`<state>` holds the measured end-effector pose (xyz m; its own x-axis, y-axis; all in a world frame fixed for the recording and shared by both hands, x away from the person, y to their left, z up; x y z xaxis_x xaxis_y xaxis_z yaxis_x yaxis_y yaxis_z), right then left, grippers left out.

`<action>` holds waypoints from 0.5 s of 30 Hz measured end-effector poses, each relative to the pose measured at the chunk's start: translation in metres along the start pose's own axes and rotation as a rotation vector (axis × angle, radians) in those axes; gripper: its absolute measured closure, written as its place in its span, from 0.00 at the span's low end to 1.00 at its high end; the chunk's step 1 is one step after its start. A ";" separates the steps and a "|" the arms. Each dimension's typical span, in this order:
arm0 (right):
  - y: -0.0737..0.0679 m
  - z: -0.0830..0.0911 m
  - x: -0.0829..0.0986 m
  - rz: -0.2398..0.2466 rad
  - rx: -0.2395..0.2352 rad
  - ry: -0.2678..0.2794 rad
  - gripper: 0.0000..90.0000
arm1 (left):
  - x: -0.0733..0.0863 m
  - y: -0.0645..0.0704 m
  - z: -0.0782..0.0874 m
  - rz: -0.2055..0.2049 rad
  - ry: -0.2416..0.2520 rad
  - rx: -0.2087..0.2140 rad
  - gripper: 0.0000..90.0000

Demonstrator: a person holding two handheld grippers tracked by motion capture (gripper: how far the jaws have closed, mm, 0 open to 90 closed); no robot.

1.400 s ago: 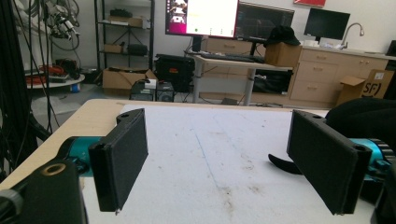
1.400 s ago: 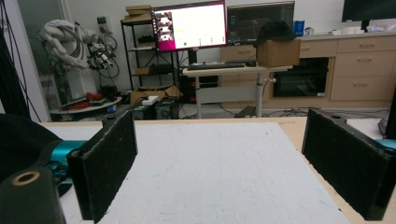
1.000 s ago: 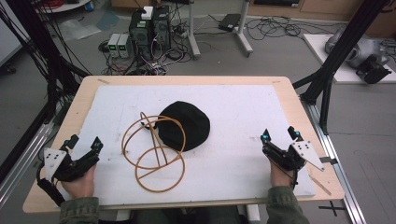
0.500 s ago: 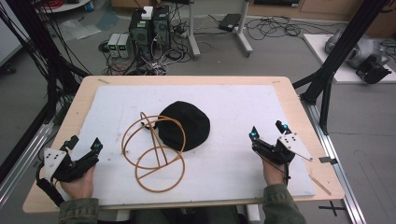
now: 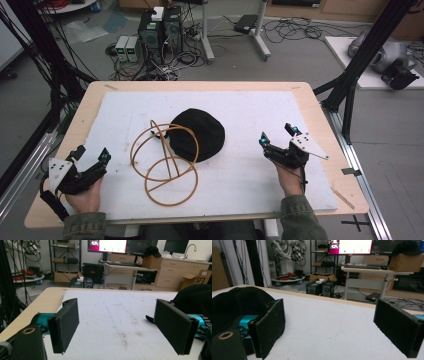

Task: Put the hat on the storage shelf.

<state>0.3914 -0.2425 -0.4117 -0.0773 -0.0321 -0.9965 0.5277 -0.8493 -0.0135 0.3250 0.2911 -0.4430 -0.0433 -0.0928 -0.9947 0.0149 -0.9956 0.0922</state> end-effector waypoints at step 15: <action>-0.022 -0.040 -0.003 0.005 -0.139 -0.063 0.11 | 0.001 0.003 0.003 -0.005 -0.007 0.005 0.23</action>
<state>0.4138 -0.2028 -0.4115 -0.1256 -0.0730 -0.9894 0.6402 -0.7678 -0.0246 0.3222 0.2879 -0.4435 -0.0500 -0.0881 -0.9949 0.0101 -0.9961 0.0877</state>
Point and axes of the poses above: each handheld gripper's, and its own axes: z roughly backward along the jaws, x roughly out of its underside, y roughly to its right, the point moved 8 cm from there along -z, roughly forward along the jaws, and after that the axes turned 9 degrees about -x, right-handed, at the moved point
